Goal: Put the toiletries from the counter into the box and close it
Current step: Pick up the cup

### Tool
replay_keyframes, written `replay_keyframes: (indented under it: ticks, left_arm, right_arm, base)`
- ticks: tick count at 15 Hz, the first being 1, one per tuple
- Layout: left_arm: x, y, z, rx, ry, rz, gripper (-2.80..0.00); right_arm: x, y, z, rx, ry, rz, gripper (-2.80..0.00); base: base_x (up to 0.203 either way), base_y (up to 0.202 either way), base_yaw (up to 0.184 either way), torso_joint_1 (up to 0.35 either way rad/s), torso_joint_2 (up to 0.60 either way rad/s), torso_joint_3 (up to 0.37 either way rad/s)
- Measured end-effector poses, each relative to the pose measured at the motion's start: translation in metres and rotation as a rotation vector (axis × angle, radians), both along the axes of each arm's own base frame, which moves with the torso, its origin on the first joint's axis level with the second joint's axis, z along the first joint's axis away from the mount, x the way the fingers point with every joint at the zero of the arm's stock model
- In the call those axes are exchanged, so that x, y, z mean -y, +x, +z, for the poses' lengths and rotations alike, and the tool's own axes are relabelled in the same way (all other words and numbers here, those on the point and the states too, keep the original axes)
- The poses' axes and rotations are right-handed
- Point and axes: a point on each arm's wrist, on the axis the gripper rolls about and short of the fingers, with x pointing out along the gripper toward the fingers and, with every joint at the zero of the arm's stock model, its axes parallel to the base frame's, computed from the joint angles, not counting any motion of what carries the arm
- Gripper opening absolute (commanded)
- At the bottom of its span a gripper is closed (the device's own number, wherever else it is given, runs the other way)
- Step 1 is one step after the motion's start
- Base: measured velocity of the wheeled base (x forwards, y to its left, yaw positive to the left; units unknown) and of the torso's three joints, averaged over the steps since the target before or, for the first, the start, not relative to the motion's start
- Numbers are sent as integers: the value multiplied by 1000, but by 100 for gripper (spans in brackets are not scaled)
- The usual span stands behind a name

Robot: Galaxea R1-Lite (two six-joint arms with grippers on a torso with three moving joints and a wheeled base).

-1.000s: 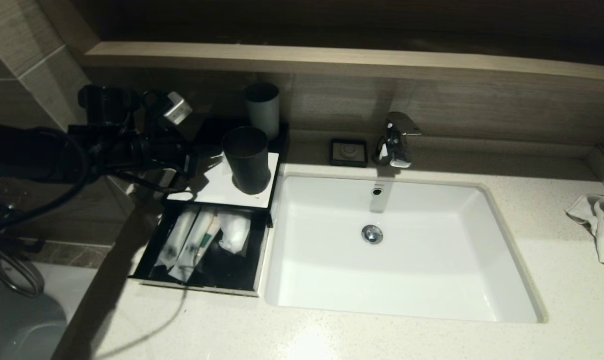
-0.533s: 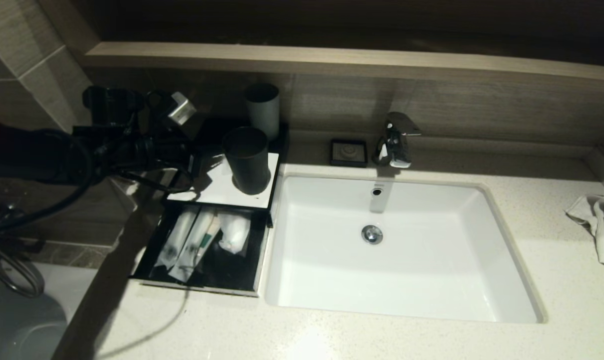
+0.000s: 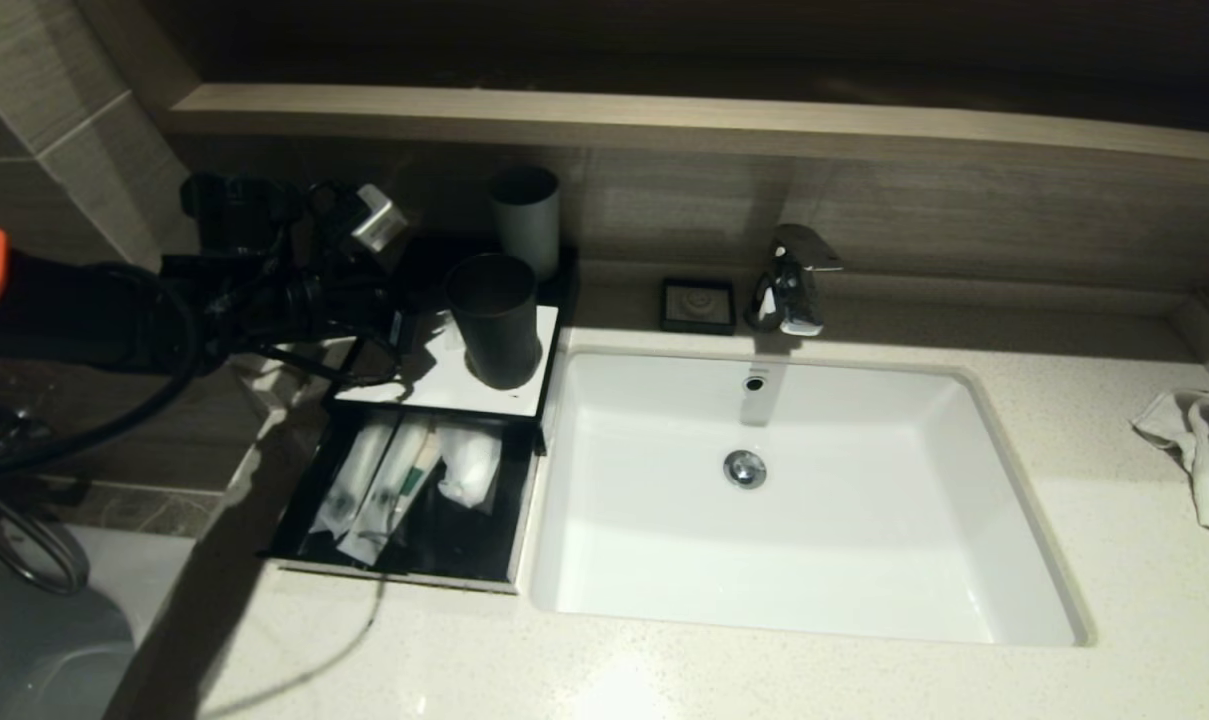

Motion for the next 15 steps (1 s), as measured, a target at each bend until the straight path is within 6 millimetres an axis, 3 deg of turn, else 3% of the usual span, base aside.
replay_keyframes:
  ticks: [15]
  left_arm:
    - [0,6,-12,-20,17,10,0]
  right_arm:
    - [0,0,0,0,0,0,-280]
  base:
    - [0,0,0,0,0,0]
